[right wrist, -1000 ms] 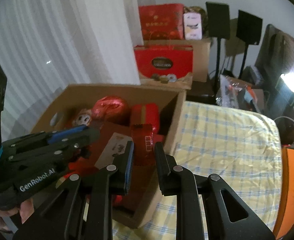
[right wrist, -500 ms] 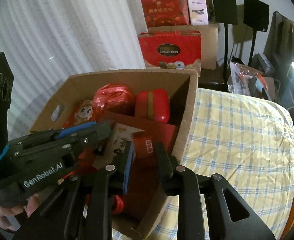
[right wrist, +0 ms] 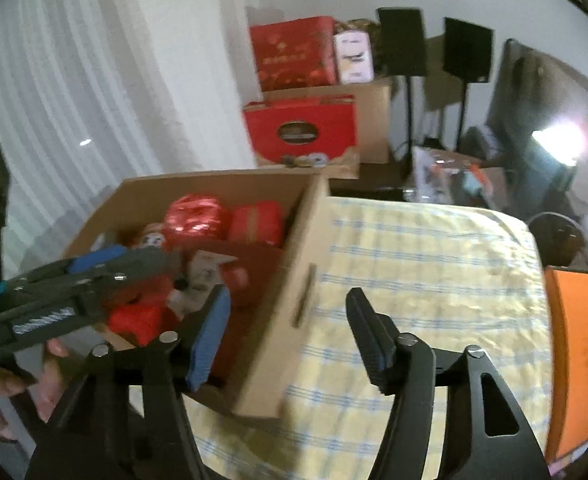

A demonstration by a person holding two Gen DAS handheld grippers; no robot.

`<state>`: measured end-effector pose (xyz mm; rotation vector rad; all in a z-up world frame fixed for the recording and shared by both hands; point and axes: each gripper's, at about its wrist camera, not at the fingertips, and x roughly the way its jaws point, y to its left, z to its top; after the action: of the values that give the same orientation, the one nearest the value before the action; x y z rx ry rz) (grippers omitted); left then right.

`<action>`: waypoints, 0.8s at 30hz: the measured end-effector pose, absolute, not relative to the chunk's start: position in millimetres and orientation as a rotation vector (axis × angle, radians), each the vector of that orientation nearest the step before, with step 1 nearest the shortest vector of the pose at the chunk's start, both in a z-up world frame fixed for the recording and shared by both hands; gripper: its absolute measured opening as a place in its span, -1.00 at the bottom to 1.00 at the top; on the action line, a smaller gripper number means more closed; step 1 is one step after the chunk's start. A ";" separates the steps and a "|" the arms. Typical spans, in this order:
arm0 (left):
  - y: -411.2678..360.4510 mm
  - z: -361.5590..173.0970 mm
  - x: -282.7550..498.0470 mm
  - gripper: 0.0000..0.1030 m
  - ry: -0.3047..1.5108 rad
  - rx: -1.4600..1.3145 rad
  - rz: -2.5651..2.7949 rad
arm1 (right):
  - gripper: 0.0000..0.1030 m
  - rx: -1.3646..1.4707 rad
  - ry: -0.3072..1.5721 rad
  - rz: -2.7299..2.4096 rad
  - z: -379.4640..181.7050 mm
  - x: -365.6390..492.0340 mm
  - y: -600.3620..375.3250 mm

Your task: Organize objects

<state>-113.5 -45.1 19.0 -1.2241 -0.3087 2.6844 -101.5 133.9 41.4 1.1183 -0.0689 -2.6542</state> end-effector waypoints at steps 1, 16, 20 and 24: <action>-43.3 19.7 -110.6 0.45 -0.296 -1.220 2.690 | 0.31 1.119 -0.073 -2.662 41.0 -98.8 138.0; -7.2 27.6 -65.9 0.89 -0.199 -1.162 2.707 | 0.62 1.102 -0.021 -2.812 47.9 -54.8 186.4; -0.5 30.3 -53.9 0.99 -0.166 -1.144 2.722 | 0.72 1.094 -0.028 -2.835 48.4 -41.5 196.8; 6.7 31.5 -43.1 0.99 -0.119 -1.150 2.732 | 1.00 1.072 -0.007 -2.891 49.0 -26.6 202.2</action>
<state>-43.1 6.7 31.5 -1.1500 -0.1187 2.7318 -26.6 202.2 49.0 1.0717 -0.0070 -2.8910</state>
